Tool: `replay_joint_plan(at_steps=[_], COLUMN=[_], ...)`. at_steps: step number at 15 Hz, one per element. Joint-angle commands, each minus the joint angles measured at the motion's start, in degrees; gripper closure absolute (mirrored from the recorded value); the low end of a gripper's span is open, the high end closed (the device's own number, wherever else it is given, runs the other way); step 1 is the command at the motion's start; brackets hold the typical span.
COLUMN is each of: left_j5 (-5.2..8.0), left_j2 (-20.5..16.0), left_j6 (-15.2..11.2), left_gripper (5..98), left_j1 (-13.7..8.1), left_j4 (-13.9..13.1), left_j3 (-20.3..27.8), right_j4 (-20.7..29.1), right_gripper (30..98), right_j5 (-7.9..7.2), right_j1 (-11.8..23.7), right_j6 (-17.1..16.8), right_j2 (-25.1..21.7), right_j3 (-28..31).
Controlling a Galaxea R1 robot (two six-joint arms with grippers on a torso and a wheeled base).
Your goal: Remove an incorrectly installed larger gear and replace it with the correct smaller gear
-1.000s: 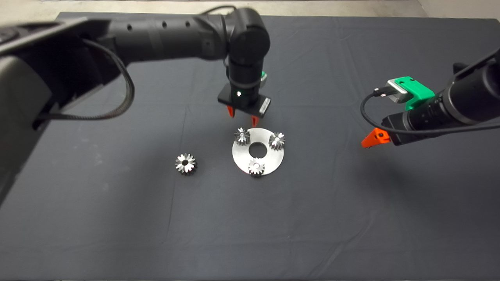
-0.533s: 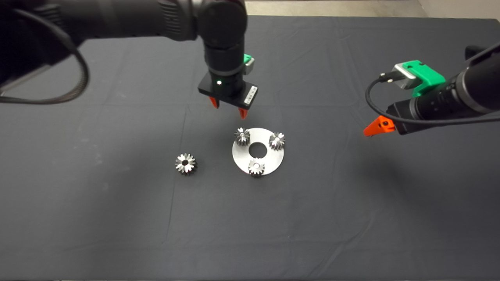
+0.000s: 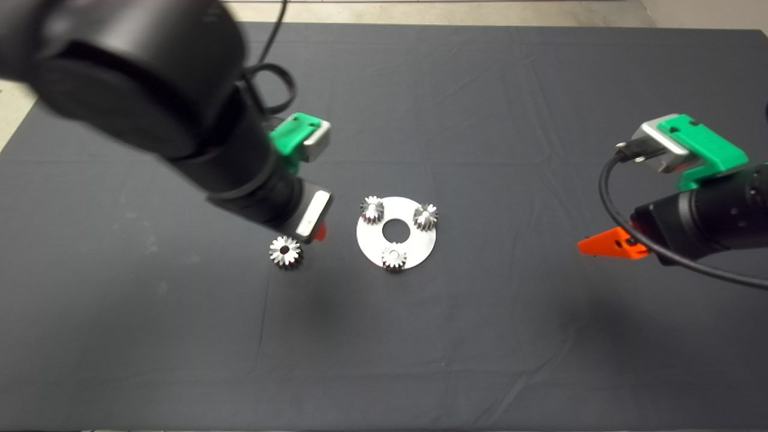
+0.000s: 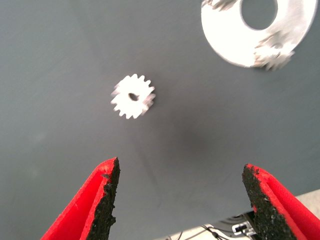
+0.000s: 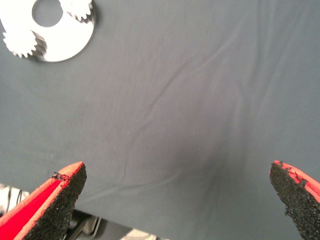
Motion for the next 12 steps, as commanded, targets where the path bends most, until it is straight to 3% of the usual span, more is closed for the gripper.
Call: replay_joint_plan(at_steps=[1,4,8,12], left_j5=[1.71,1.8,2.6,2.85], left_j2=[-9.96,-14.06,-16.84,-18.06], left_j6=[-9.69,-12.16,-11.62,-11.46], left_gripper=[43.9,43.9,43.9,43.9], left_j1=[-5.48,-5.46,-5.39,-5.37], left_j4=[-0.89,-0.8,-0.97,-1.68], left_j3=[11.23,15.79,15.76,16.44], right_j4=[7.09,7.68,7.68,8.12], right_gripper=[31.6,31.6,31.6,31.6], right_j5=[-5.31,-5.23,-5.31,-5.31], right_j1=[6.75,6.78,6.7,6.61], right_j6=[1.41,1.41,1.06,1.23], right_j2=[-1.22,-3.42,-8.25,-8.42], right_j3=[2.4,3.34,3.34,3.4])
